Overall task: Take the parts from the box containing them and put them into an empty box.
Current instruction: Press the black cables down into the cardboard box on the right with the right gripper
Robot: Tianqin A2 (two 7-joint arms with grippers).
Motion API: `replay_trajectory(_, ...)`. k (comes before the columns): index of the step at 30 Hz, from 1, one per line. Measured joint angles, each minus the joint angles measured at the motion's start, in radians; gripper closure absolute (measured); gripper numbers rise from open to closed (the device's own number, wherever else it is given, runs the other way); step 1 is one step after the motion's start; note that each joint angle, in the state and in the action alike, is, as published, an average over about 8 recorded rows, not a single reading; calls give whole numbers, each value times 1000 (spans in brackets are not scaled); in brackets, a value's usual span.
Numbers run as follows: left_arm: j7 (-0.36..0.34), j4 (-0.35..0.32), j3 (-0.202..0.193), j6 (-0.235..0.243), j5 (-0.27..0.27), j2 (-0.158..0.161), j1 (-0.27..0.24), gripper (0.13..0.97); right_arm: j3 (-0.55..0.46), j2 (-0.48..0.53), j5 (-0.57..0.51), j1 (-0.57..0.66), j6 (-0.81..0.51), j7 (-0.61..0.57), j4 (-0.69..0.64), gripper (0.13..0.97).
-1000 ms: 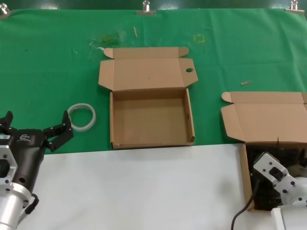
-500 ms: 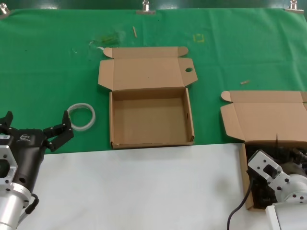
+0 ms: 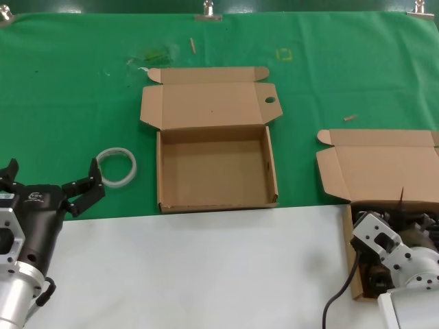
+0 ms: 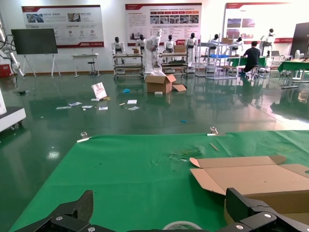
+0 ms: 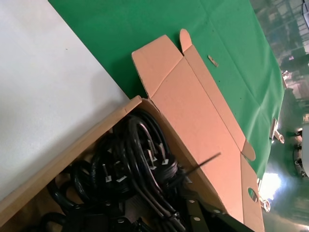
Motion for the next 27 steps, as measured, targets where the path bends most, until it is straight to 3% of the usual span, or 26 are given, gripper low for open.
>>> replay_trajectory(6,0,0,0,0,0,0,0,132,-3,0,0,-1,-3,3,3,899)
replay_trajectory(15,0,0,0,0,0,0,0,132,-19,0,0,-11,25,11,56,914)
replay_trajectory(27,0,0,0,0,0,0,0,132,-103,0,0,-48,150,59,270,923)
